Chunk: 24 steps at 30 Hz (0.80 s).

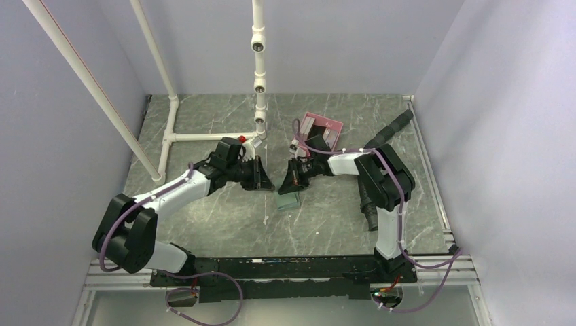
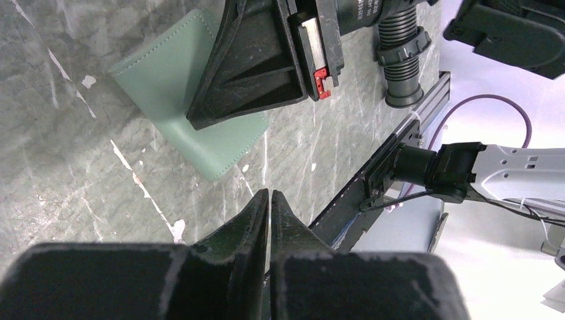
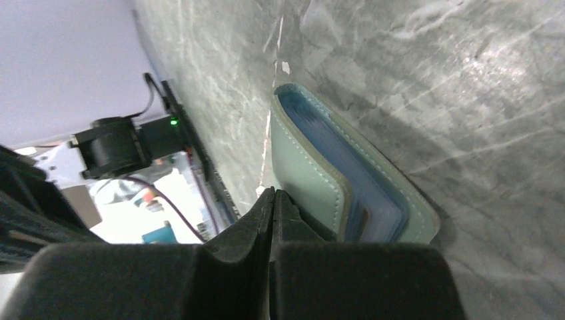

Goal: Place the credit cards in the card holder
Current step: Close the card holder at the center of the board.

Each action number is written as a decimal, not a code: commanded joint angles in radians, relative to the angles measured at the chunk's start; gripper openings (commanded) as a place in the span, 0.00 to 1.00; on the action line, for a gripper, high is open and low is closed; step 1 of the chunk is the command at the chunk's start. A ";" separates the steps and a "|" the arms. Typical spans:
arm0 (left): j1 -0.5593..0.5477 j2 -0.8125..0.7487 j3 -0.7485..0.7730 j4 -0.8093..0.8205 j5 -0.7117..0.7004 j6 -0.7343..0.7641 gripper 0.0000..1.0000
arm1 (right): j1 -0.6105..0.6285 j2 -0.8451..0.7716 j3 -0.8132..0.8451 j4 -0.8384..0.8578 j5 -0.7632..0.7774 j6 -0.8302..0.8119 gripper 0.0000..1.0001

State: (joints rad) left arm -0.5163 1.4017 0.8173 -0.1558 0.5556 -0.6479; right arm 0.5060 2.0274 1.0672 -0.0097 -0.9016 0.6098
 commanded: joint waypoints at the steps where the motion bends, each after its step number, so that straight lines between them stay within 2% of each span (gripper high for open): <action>1: 0.001 -0.058 -0.004 -0.021 -0.003 -0.008 0.14 | 0.026 -0.055 0.071 -0.123 0.391 -0.172 0.01; 7: 0.001 -0.084 -0.002 -0.033 -0.040 -0.019 0.26 | 0.057 -0.261 0.199 -0.329 0.421 -0.204 0.33; 11: 0.001 -0.081 -0.004 -0.034 -0.055 -0.025 0.34 | 0.062 -0.358 0.173 -0.412 0.475 -0.214 0.50; 14: 0.001 -0.043 -0.002 -0.021 -0.051 -0.034 0.42 | 0.072 -0.422 0.119 -0.427 0.580 -0.215 0.62; 19: 0.001 0.007 -0.021 0.072 -0.007 -0.093 0.49 | 0.086 -0.480 -0.044 -0.286 0.652 -0.110 0.81; 24: 0.001 -0.017 -0.041 0.066 -0.020 -0.111 0.54 | 0.117 -0.468 -0.151 -0.139 0.729 -0.012 0.86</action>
State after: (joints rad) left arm -0.5163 1.4101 0.7837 -0.1310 0.5266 -0.7288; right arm 0.6014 1.5578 0.9649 -0.3027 -0.2653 0.5049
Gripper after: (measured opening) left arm 0.531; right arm 0.855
